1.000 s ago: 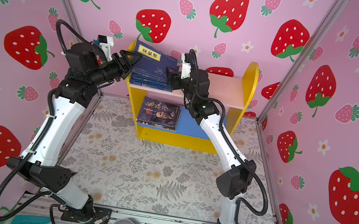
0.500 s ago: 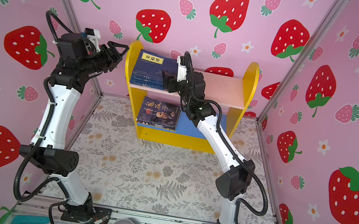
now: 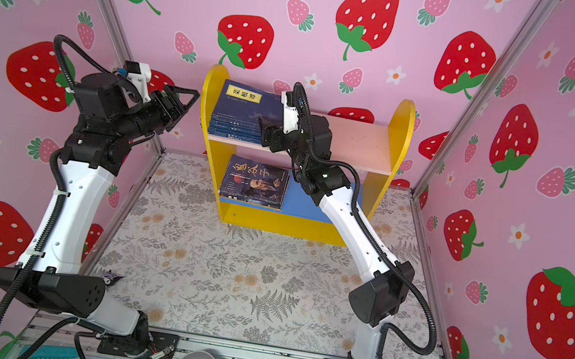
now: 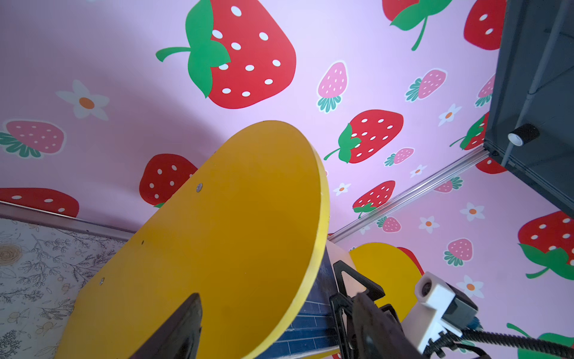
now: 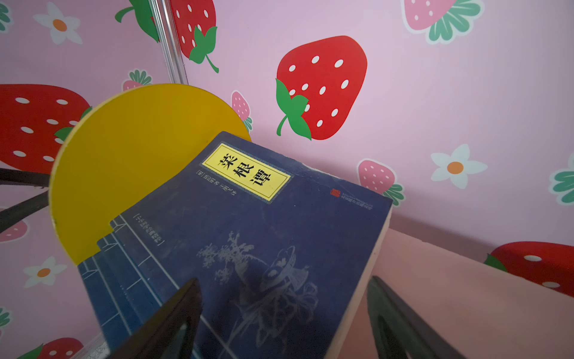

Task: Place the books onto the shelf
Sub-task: 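Open both grippers and draw them back from the book stack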

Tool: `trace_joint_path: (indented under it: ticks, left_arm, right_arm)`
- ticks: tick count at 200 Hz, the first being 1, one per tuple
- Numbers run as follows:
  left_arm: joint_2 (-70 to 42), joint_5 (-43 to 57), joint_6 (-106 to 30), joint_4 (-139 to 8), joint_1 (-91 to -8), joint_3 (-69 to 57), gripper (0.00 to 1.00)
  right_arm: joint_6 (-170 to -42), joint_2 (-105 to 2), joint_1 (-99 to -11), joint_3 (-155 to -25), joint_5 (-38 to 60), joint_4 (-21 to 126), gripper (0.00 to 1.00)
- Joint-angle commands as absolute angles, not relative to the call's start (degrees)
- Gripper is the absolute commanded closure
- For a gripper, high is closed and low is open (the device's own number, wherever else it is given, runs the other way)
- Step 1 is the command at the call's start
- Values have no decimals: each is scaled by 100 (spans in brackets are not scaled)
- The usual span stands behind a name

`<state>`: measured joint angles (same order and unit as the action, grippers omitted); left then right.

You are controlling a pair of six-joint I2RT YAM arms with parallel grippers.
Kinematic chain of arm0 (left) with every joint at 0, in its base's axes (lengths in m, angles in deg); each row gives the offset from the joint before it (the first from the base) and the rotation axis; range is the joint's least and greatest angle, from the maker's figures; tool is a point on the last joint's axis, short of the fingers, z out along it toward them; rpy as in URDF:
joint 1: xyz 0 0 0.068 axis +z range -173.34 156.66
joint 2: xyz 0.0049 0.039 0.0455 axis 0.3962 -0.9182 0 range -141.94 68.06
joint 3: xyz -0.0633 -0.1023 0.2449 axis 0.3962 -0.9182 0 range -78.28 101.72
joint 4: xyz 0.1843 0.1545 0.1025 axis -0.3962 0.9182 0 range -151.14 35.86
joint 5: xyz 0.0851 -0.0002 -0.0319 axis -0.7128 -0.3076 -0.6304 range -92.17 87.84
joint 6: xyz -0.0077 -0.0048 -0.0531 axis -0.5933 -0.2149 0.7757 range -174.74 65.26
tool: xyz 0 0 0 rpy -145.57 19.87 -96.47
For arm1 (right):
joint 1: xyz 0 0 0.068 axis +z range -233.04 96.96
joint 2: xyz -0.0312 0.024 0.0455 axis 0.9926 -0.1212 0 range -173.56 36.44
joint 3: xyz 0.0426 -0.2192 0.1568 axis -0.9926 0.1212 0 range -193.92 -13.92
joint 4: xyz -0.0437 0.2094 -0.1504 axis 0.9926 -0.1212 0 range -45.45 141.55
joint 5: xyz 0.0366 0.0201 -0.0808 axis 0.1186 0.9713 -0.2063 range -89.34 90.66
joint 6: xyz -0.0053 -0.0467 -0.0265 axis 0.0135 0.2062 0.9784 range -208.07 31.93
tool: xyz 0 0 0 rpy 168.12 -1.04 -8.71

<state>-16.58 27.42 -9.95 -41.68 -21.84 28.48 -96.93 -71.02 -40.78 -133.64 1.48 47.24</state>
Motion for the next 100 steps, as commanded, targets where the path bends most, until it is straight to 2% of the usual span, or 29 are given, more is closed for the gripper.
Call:
trace_joint_path:
  ticks: [1,36,65,77,100]
  left_arm:
    - [-1247,2603,-1135,-4444,-2160,2540,22]
    - [-543,2439,-1238,-4440,-2165,1689,22]
    - [18,2200,-1294,-4449,-2169,990,22]
    - [156,2133,-1339,-4431,-2172,894,22]
    - [180,2191,-1483,-4309,-2168,1026,22]
  right_arm:
    - [-9441,-6584,-4041,-13282,259,4836,14]
    - [-9379,-5922,-4046,-12710,326,5042,13]
    - [-9463,-5473,-4043,-12183,253,5110,5]
    - [-9678,-5474,-4046,-12240,110,4937,2]
    - [-10239,-5776,-4043,-12882,70,4058,4]
